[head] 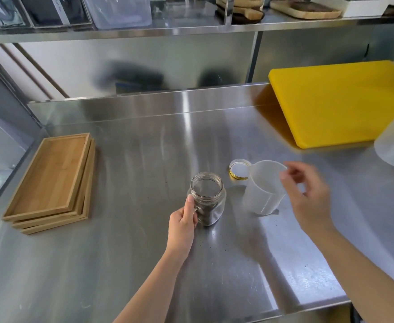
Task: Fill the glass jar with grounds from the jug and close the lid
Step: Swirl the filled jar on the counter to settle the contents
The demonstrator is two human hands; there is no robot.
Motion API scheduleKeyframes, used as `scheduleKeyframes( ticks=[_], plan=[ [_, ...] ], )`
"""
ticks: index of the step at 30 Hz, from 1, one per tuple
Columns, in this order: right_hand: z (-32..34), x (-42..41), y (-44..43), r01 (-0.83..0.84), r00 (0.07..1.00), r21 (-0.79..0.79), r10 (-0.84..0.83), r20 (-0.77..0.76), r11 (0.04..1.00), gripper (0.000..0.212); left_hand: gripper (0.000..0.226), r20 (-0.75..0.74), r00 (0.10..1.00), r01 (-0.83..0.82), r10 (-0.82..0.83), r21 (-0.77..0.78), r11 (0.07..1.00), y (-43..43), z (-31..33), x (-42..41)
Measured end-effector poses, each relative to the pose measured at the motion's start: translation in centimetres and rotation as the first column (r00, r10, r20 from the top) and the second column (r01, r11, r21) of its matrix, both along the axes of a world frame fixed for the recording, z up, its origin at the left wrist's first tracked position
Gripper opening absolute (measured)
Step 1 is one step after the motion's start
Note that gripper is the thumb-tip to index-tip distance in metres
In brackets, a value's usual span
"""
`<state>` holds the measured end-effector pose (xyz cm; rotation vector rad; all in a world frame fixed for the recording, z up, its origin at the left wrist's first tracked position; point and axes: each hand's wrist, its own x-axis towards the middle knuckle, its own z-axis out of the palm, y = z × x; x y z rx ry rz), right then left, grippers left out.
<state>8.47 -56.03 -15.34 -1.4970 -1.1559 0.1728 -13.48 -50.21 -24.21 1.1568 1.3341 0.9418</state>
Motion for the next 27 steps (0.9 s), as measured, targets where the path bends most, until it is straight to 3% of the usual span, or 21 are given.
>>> scheduleKeyframes(
  ticks=[3,5,8,10,12,15,17,20,24,27],
  plan=[
    [-0.4,-3.4,0.5,-0.293,0.948,-0.130,0.305,0.093,0.947,0.023,0.058,0.047,0.999,-0.024,0.024,-0.007,1.000,-0.4,0.2,0.0],
    [-2.0,-5.3,1.1,-0.375,0.911,-0.306,0.409,0.050,0.875,0.045,0.054,0.097,0.994,-0.040,0.042,-0.025,0.999,-0.5,0.3,-0.2],
    [-4.7,-6.8,2.0,-0.440,0.882,-0.489,0.463,-0.081,0.753,0.079,0.041,0.186,0.975,-0.110,0.119,-0.055,0.992,-0.6,0.2,-0.5],
    [-6.1,-7.1,2.7,-0.449,0.884,-0.519,0.447,-0.138,0.727,0.094,0.020,0.189,0.972,-0.133,0.140,-0.048,0.990,-0.6,0.2,-0.9],
    [-6.9,-7.3,3.4,-0.468,0.882,-0.505,0.413,-0.225,0.725,0.104,0.026,0.234,0.967,-0.082,0.097,-0.074,0.994,-0.5,0.6,-1.1],
    [-7.4,-8.0,4.0,-0.534,0.845,-0.419,0.446,-0.296,0.734,0.098,0.057,0.376,0.927,0.077,-0.001,-0.190,0.979,-0.1,2.0,-0.5],
    [-7.6,-8.5,4.3,-0.522,0.849,-0.378,0.426,-0.311,0.765,0.094,0.064,0.379,0.924,0.150,-0.060,-0.213,0.966,-0.2,2.9,0.2],
    [-7.8,-8.3,4.2,-0.483,0.858,-0.308,0.371,-0.356,0.820,0.089,0.054,0.333,0.937,0.184,-0.107,-0.208,0.961,-0.6,3.2,0.7],
    [-7.6,-7.4,3.4,-0.498,0.849,-0.309,0.381,-0.366,0.811,0.086,0.052,0.346,0.921,0.275,-0.179,-0.252,0.928,-0.8,2.8,-0.3],
    [-7.4,-7.1,2.8,-0.519,0.833,-0.304,0.393,-0.390,0.799,0.085,0.046,0.328,0.940,0.196,-0.099,-0.275,0.941,0.3,3.4,-1.5]
  ],
)
